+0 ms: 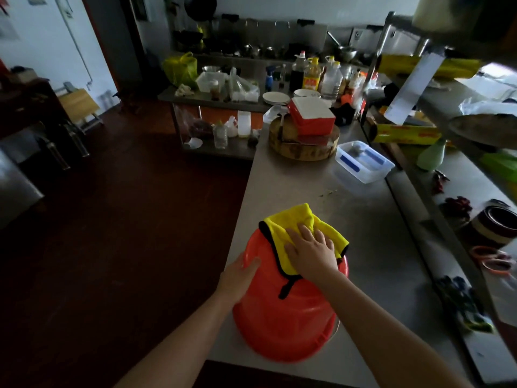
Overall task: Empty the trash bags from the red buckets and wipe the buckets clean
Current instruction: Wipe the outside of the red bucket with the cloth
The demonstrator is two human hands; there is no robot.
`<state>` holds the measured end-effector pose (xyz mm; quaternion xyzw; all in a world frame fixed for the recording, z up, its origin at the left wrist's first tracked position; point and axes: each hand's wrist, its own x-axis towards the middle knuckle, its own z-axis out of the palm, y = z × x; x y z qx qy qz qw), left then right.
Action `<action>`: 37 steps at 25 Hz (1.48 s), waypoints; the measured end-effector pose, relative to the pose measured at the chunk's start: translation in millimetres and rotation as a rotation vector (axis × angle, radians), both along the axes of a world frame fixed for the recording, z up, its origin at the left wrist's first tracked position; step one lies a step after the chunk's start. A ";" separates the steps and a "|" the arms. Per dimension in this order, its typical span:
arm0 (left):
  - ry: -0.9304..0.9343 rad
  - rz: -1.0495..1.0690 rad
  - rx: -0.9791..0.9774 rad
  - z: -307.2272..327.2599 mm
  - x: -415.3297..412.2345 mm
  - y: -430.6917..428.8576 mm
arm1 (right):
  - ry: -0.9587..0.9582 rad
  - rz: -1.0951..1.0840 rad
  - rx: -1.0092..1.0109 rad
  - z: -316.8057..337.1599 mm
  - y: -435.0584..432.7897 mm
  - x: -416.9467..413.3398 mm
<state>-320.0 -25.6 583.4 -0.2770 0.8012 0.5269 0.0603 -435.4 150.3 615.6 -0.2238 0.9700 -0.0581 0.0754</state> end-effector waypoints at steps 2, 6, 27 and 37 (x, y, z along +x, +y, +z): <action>-0.001 0.016 0.009 -0.1 16.6 11.5 | -0.003 0.016 0.044 6.9 6.7 12.1; -0.002 0.000 -0.011 2.2 59.3 34.5 | -0.027 0.034 0.112 26.3 22.2 47.8; 0.256 -0.536 -0.873 -22.5 127.1 54.0 | -0.086 -0.128 0.071 17.7 14.7 105.6; 0.371 -0.482 -0.793 -32.5 138.1 56.2 | 0.000 0.035 0.031 4.3 0.8 111.4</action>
